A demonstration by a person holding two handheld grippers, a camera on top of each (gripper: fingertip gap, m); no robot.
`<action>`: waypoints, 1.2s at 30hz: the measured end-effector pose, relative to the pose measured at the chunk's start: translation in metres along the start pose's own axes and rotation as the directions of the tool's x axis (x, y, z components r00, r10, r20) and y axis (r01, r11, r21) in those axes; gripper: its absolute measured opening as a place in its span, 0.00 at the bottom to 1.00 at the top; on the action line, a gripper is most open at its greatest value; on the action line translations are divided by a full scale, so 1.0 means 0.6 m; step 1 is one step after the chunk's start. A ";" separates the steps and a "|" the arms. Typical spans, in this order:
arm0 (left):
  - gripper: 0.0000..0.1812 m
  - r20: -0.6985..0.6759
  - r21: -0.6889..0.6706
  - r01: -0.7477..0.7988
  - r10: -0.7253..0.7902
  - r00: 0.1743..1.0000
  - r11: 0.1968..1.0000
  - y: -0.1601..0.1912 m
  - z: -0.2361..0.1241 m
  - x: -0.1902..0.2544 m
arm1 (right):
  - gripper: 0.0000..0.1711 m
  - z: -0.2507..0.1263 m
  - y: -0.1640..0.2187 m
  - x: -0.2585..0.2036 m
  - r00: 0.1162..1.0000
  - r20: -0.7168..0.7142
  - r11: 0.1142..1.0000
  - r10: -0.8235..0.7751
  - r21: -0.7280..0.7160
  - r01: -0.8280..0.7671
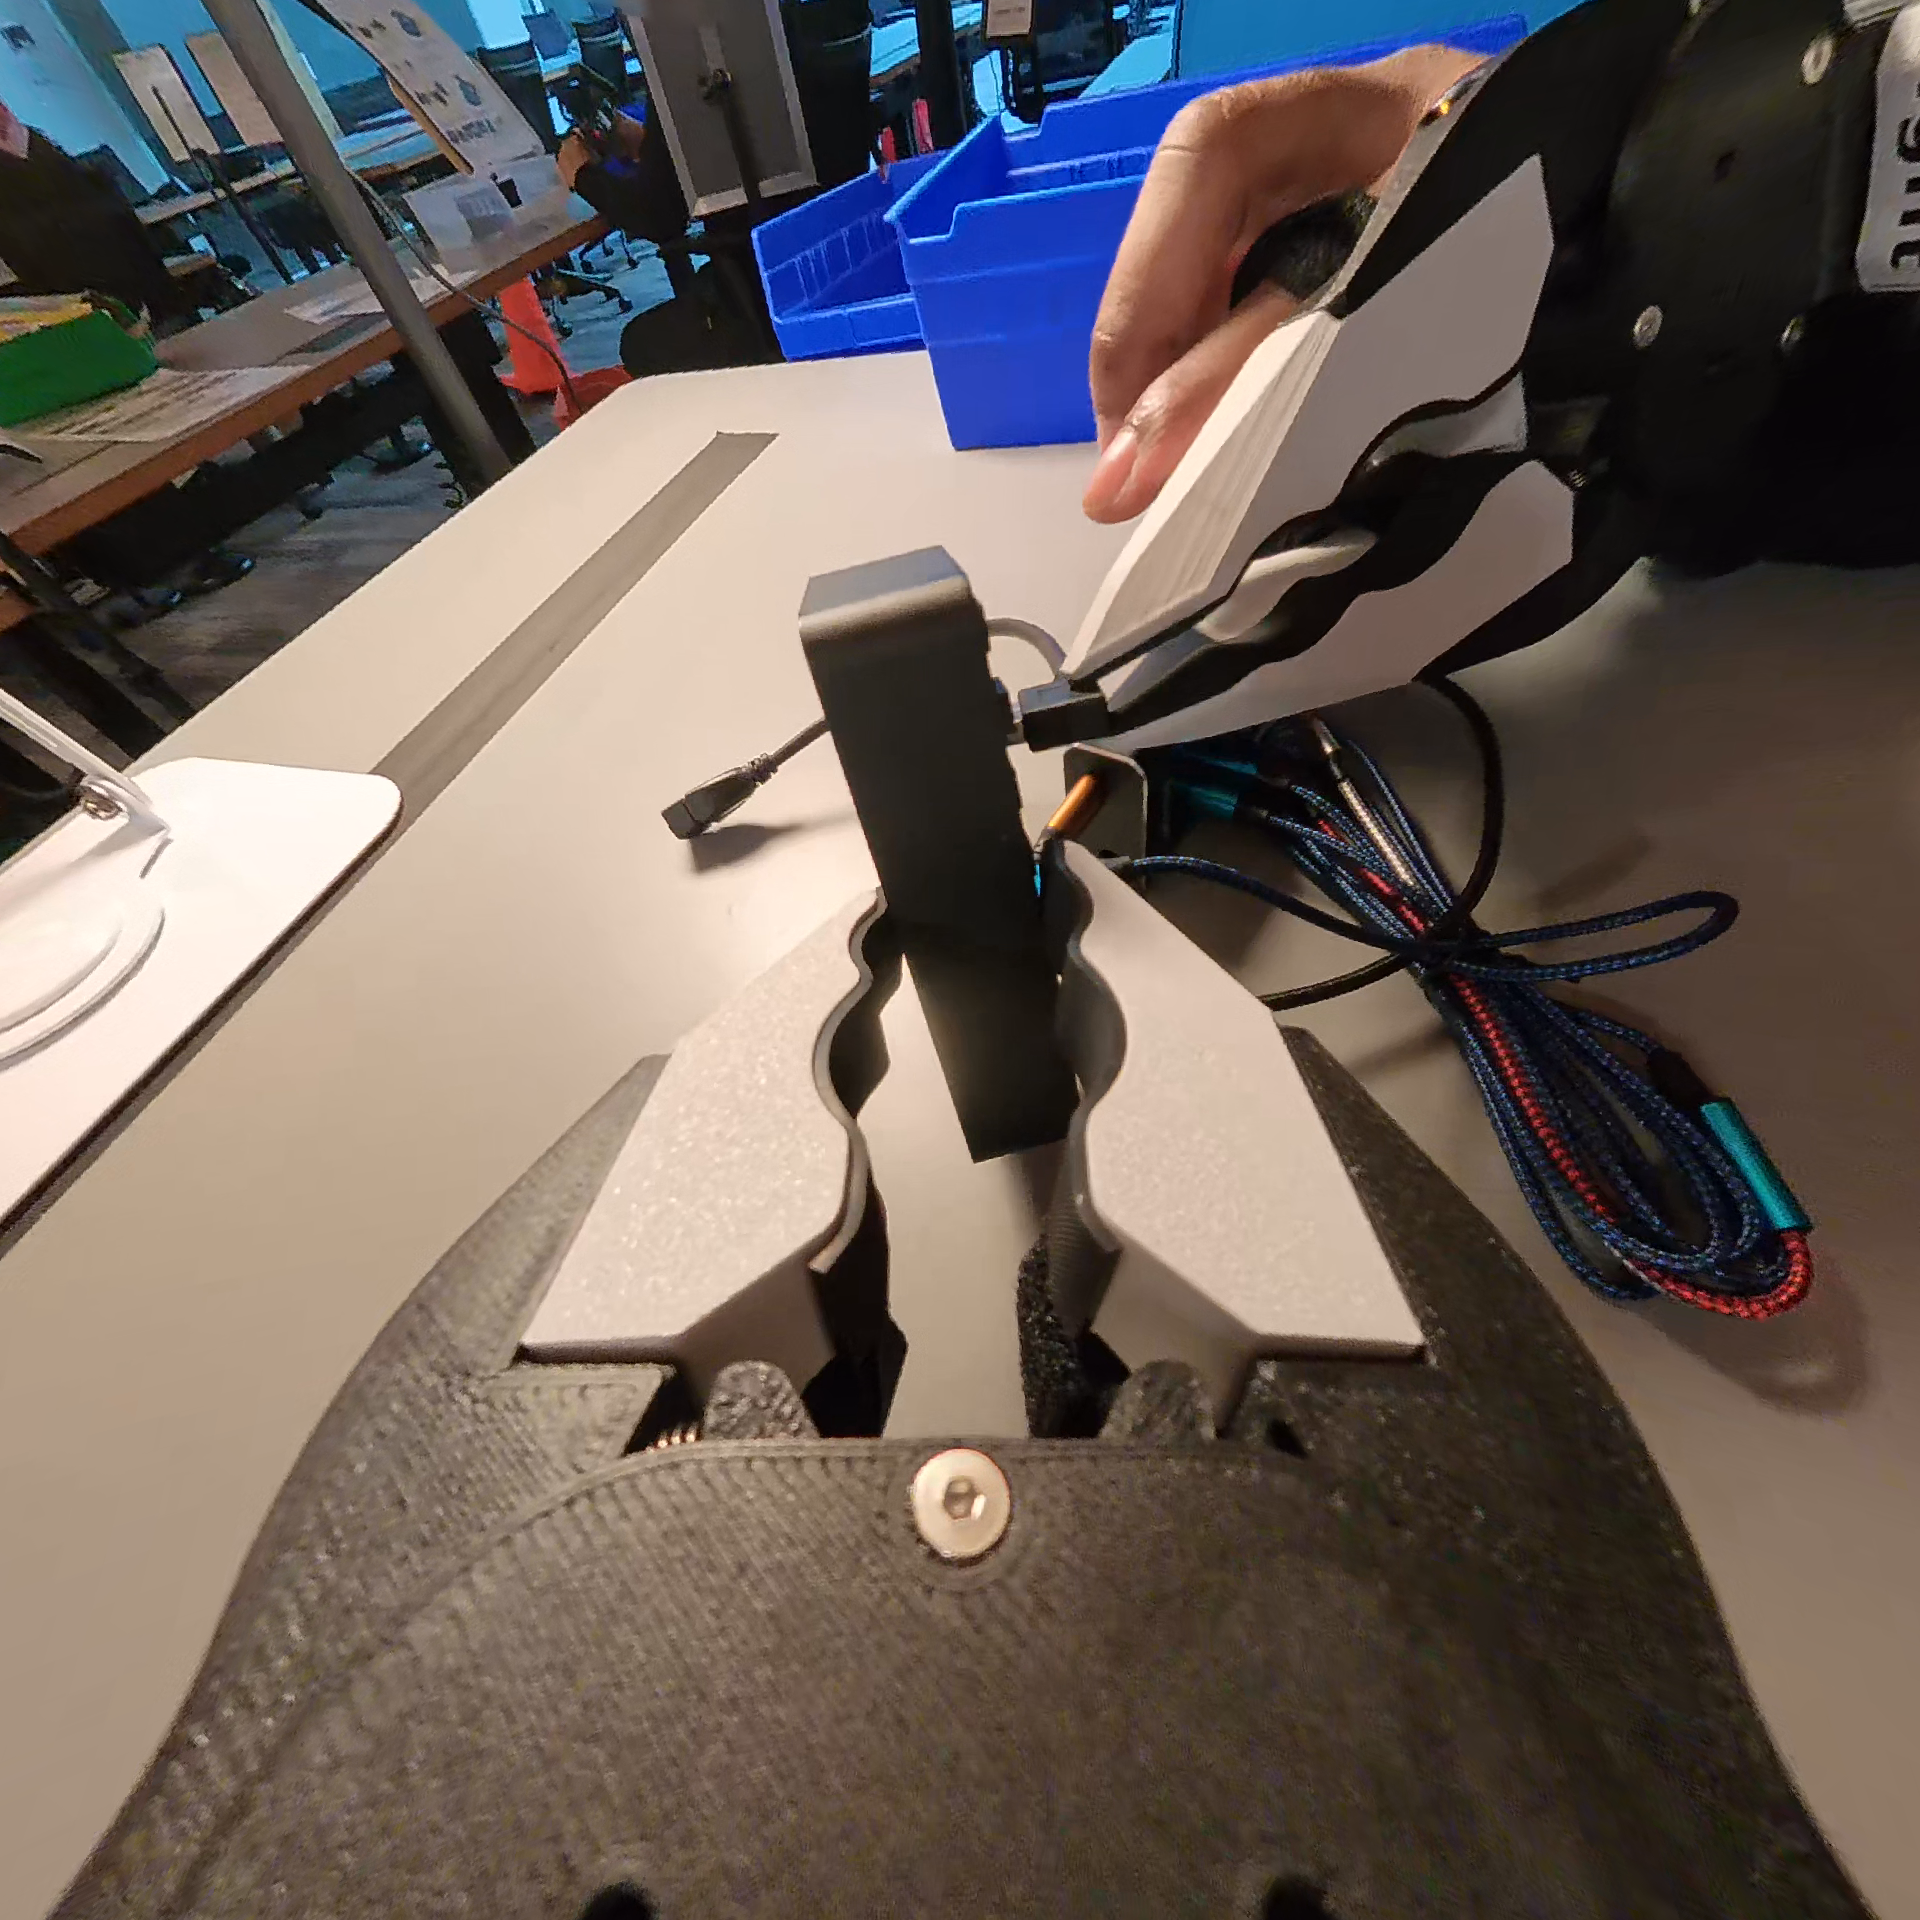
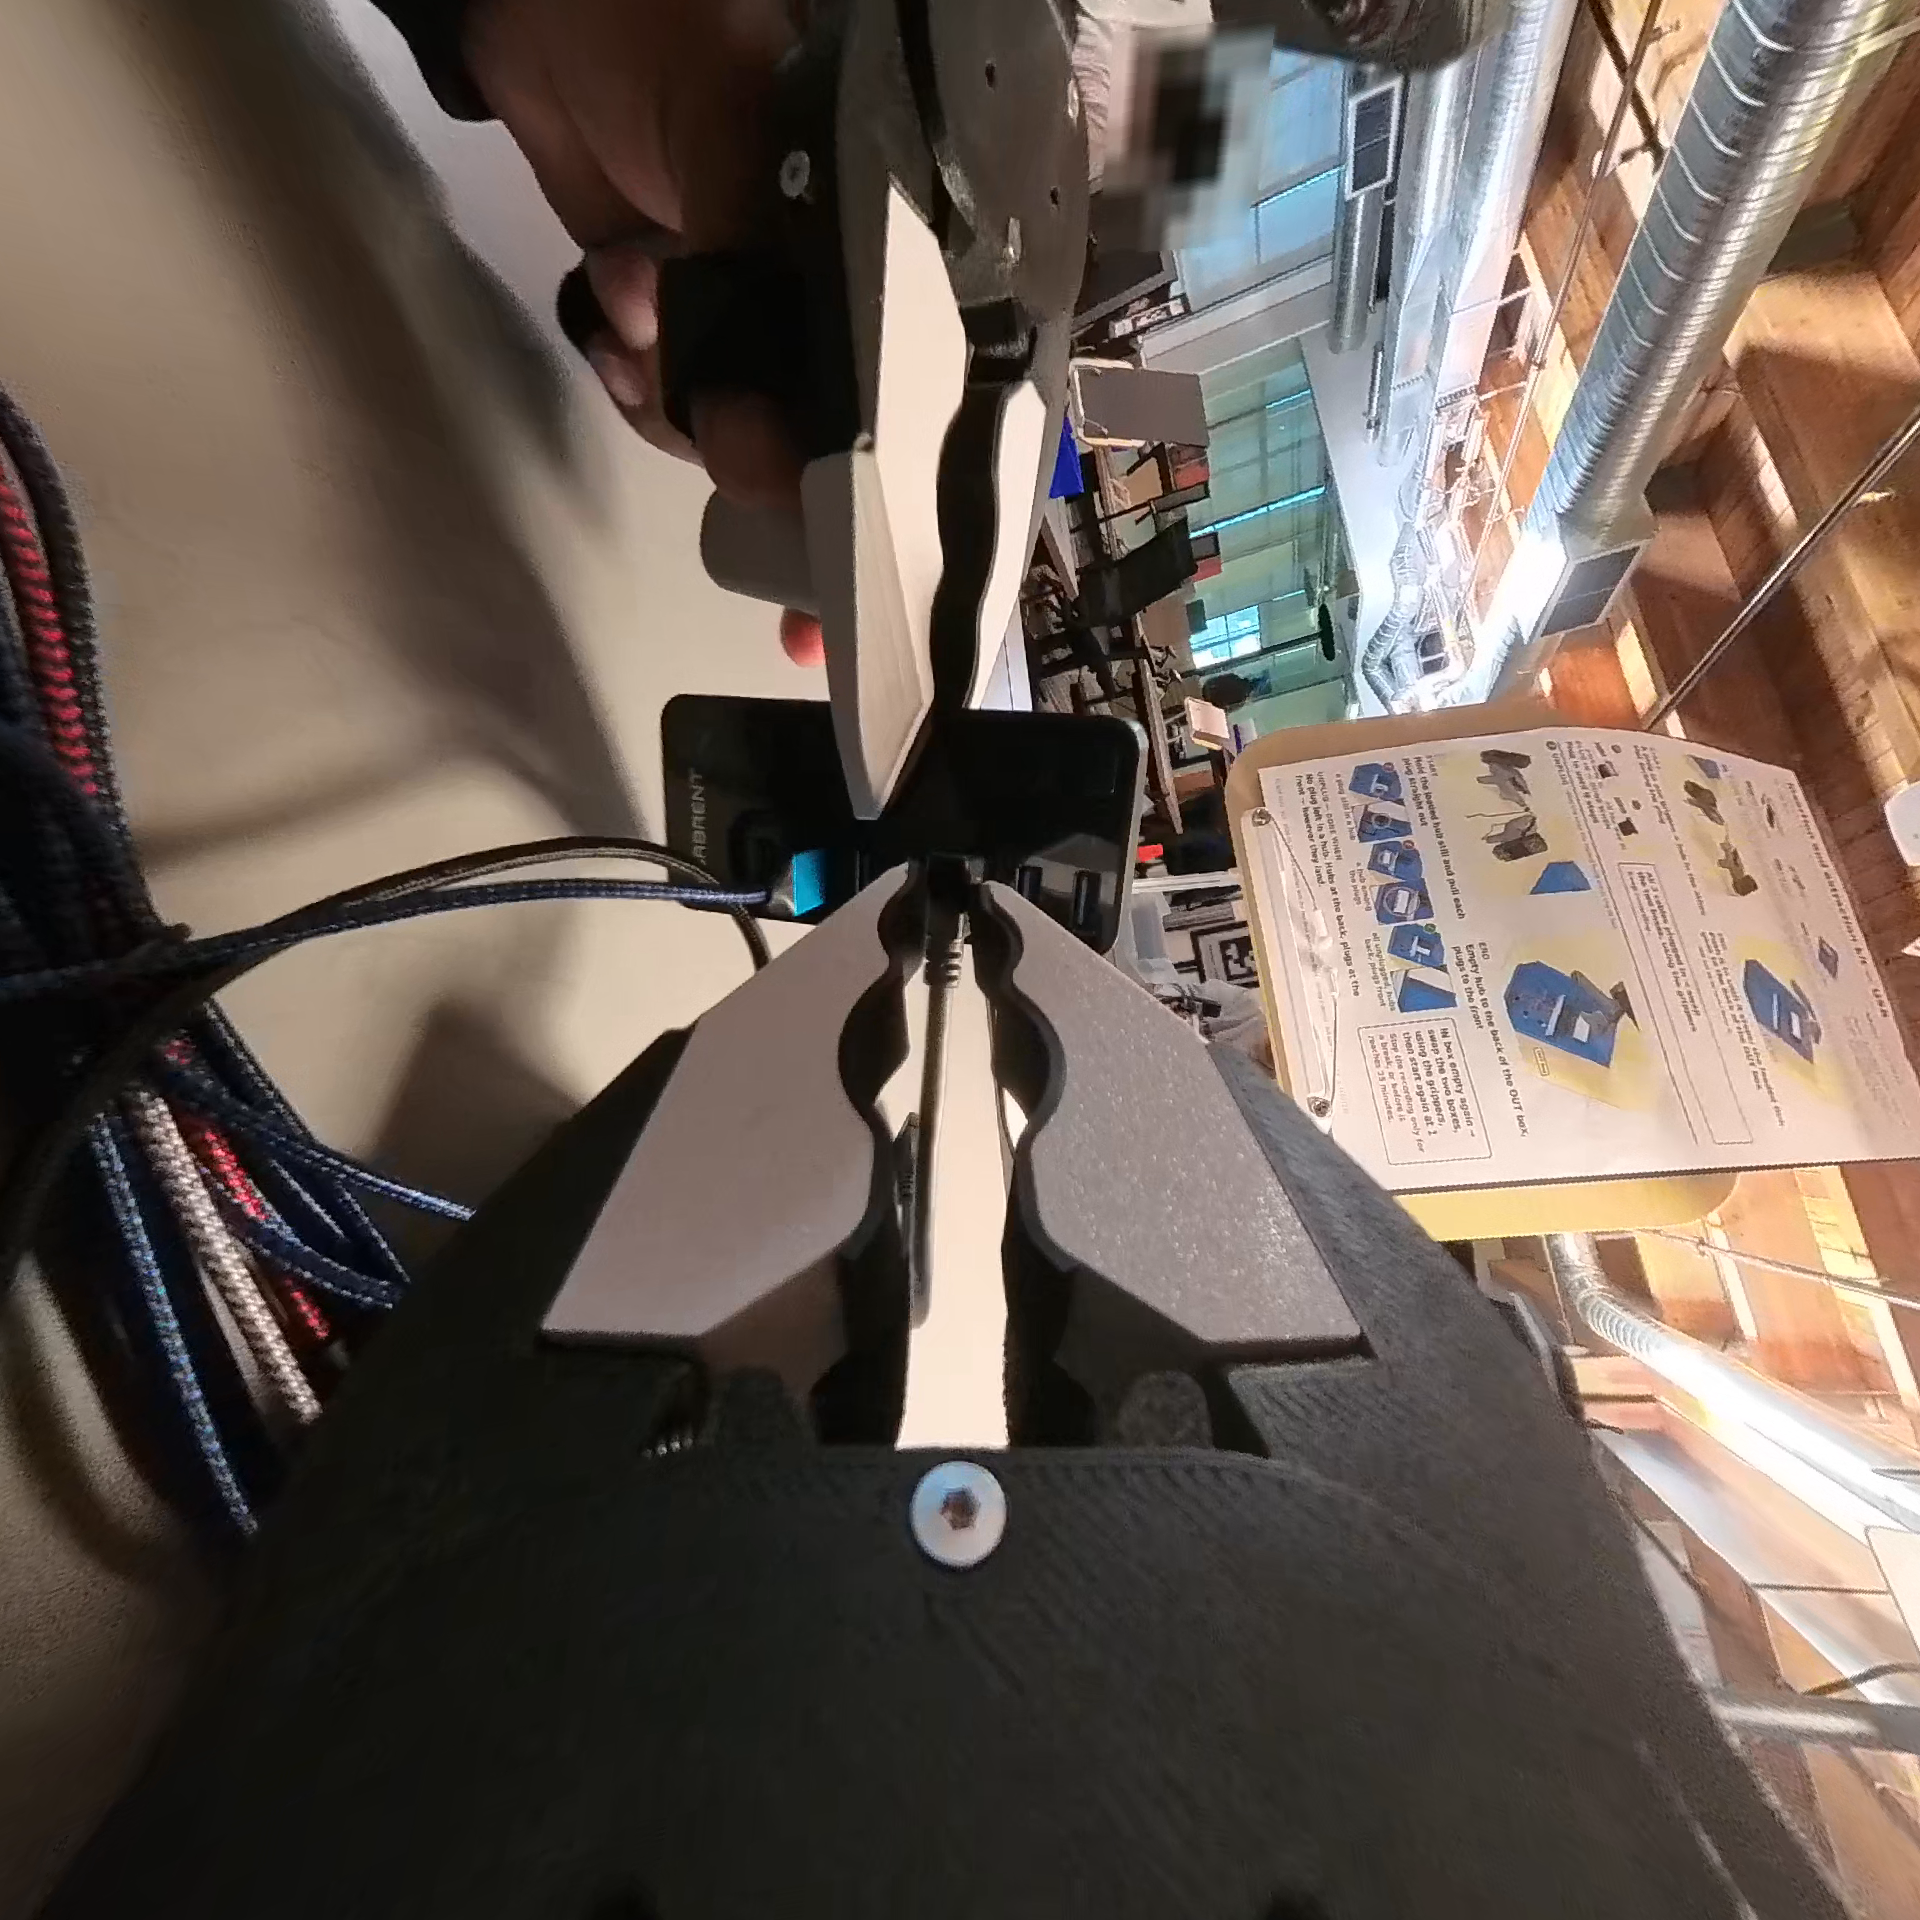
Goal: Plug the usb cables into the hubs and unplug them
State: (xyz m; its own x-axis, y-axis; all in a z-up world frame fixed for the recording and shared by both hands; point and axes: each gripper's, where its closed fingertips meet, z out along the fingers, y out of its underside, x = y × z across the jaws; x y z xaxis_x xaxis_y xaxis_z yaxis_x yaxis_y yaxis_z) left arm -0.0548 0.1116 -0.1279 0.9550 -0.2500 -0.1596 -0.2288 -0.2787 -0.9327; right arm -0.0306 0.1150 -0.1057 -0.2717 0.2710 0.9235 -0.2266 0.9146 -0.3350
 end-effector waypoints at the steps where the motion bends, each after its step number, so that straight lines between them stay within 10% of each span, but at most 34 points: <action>1: 0.18 0.005 0.003 -0.001 0.001 1.000 1.000 -0.001 0.000 -0.001 | 0.05 0.000 0.001 0.001 1.000 -0.001 1.000 0.006 0.001 -0.006; 17: 0.17 0.079 0.024 -0.067 0.064 0.995 0.997 -0.012 0.004 -0.007 | 0.23 -0.057 0.049 0.036 0.902 0.163 0.915 0.399 -0.007 -0.404; 25: 0.17 0.094 0.025 -0.153 0.150 0.984 0.988 -0.019 0.005 0.003 | 0.41 -0.036 0.041 0.015 0.930 0.153 0.942 0.333 -0.022 -0.334; 36: 0.17 0.037 0.019 -0.236 0.235 0.971 0.972 -0.015 0.013 0.030 | 0.39 -0.028 0.027 0.014 0.949 0.125 0.956 0.289 0.009 -0.293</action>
State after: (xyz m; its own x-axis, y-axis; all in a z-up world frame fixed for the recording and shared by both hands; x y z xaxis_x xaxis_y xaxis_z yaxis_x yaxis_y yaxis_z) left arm -0.0341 0.1168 -0.1249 0.8809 -0.2735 -0.3862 -0.4438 -0.1941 -0.8748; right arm -0.0210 0.1371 -0.1002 -0.4405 0.4843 0.7559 -0.1459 0.7922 -0.5926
